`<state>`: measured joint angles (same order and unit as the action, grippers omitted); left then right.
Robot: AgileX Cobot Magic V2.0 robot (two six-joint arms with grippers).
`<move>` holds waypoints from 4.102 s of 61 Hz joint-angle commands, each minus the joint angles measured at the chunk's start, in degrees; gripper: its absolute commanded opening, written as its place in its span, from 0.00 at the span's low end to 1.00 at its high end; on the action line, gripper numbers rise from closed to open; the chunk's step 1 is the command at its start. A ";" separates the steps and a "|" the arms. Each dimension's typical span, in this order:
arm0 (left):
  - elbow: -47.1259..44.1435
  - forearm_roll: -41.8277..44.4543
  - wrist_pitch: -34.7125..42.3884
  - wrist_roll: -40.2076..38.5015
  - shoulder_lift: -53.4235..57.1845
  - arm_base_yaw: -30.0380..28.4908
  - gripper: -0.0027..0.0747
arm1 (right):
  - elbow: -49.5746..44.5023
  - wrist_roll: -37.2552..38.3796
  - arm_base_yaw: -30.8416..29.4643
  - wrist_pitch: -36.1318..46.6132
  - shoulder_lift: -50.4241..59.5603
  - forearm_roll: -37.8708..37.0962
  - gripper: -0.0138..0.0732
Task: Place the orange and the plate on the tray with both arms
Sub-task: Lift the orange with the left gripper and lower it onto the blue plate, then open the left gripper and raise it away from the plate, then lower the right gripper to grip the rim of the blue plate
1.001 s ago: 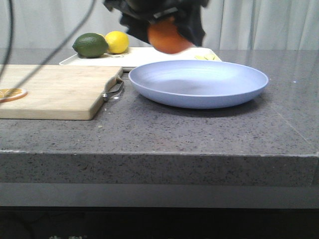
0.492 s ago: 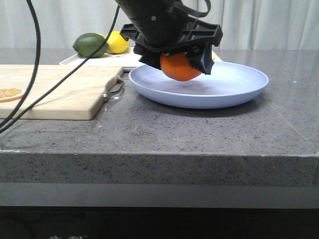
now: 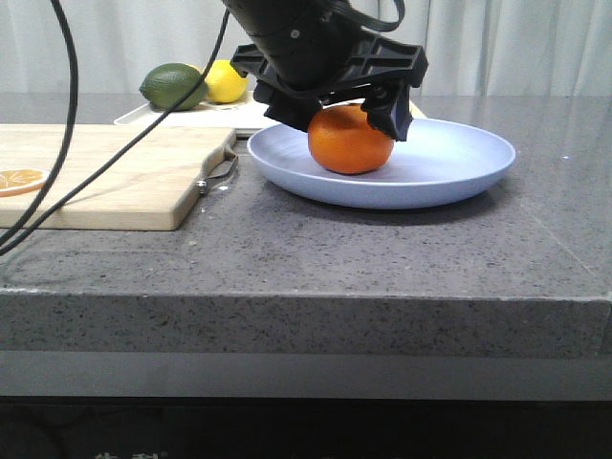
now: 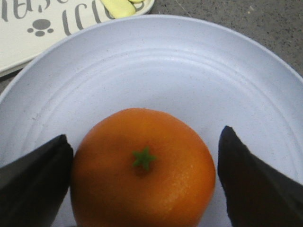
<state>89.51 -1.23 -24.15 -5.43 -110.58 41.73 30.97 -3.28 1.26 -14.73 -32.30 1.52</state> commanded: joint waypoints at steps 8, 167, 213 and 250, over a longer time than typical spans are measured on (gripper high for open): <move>3.75 2.26 1.38 -0.38 8.21 0.45 0.81 | 1.92 -0.23 -0.27 5.08 -0.54 0.09 0.90; -66.00 10.50 0.80 -7.52 103.13 -32.98 0.01 | 1.92 -0.23 -0.27 5.14 -0.54 0.09 0.90; -66.00 10.50 0.80 -7.52 103.13 -32.98 0.01 | 27.74 0.04 2.47 -8.86 -45.30 19.60 0.67; -66.00 10.50 0.80 -7.52 103.13 -32.98 0.01 | 37.96 0.04 6.47 -9.89 -61.17 21.91 0.41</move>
<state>22.05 9.38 -28.00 -12.46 -6.87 8.94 66.92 -2.97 7.81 -26.44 -95.90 22.42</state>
